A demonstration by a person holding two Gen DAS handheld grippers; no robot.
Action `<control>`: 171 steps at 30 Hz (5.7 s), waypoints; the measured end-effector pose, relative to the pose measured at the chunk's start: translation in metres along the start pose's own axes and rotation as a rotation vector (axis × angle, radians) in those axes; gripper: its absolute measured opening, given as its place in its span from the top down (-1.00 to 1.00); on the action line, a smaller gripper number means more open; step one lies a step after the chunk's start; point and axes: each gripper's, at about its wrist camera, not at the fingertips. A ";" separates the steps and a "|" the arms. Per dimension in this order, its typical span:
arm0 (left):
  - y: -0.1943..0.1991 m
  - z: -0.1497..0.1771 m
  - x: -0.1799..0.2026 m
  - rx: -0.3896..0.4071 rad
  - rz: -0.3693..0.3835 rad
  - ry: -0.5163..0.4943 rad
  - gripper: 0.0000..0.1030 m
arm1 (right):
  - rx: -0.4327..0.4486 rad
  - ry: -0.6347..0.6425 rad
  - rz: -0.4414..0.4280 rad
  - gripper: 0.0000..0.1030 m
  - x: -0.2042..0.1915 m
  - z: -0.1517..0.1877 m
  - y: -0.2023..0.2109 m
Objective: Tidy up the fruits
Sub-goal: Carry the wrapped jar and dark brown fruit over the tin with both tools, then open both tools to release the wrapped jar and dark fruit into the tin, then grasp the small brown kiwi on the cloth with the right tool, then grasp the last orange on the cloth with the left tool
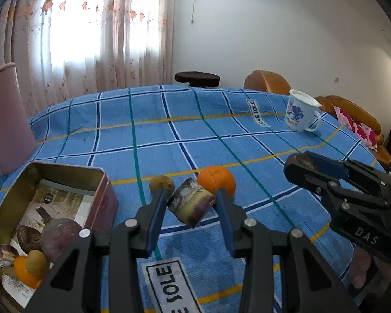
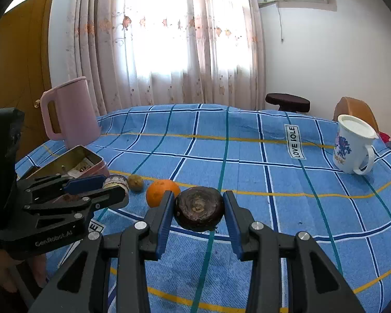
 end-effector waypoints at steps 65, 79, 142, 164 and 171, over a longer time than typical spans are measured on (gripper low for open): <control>0.095 0.032 -0.106 0.198 -0.235 0.126 0.21 | 0.123 0.165 -0.256 0.22 -0.128 -0.029 -0.006; 0.080 0.056 -0.162 0.096 -0.260 0.225 0.21 | -0.034 0.229 -0.311 0.22 -0.195 -0.014 -0.074; 0.016 -0.024 -0.019 0.038 -0.113 0.034 -0.91 | -0.099 0.004 0.105 0.43 0.013 -0.027 -0.049; -0.082 -0.024 0.018 -0.220 0.102 0.037 -0.08 | -0.095 -0.068 0.132 0.42 0.046 -0.023 -0.044; -0.073 -0.022 0.016 -0.183 0.108 0.048 0.04 | -0.054 -0.060 0.113 0.42 0.044 -0.022 -0.034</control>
Point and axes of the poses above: each gripper's, at about its wrist camera, not at the fingertips, and y roughly against the way its jaws point, x to its right, z to its underside, and after that the axes turned 8 degrees about -y, right-handed
